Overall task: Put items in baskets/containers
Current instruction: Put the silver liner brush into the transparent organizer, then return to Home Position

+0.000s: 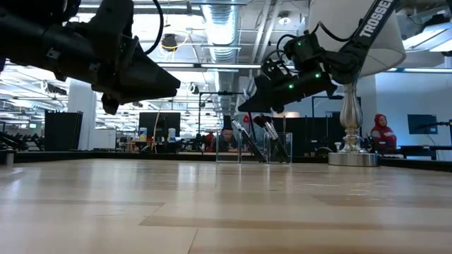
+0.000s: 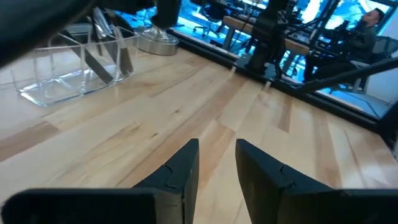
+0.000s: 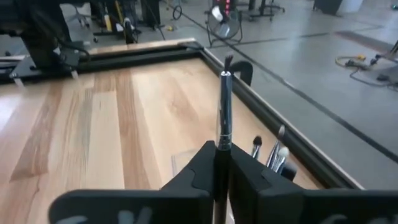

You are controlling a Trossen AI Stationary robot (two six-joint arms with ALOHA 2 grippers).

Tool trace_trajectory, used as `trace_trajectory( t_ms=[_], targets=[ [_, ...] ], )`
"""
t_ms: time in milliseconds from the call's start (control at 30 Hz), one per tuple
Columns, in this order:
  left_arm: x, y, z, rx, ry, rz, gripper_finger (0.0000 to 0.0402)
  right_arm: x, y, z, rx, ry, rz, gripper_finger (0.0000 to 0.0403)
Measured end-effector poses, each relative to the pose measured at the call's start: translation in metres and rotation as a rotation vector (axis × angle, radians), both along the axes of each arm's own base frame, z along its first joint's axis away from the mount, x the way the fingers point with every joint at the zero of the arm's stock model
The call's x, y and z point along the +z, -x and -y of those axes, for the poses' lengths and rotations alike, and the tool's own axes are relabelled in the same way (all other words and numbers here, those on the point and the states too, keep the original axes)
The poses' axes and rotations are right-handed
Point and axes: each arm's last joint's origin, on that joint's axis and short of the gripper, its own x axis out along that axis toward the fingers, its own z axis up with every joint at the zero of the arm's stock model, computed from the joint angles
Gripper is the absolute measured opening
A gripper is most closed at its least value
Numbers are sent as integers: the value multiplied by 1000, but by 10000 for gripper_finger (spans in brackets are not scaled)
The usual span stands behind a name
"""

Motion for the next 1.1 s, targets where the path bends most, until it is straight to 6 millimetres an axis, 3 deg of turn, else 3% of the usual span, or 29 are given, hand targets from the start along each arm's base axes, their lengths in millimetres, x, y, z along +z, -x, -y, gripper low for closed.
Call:
trace_trajectory(
  t_ms=[300, 600, 833, 1100],
  targets=[
    [0, -2, -5, 22, 3, 3, 102, -4, 9, 15, -68, -75, -22, 38],
    [0, -2, -5, 23, 7, 4, 102, -8, 8, 10, -53, -94, -55, 34],
    [0, -2, -5, 23, 7, 4, 102, 10, 3, -11, 20, -43, -26, 27],
    [0, -2, -5, 23, 7, 4, 102, 35, 8, -52, 183, 5, -81, 10]
  ],
)
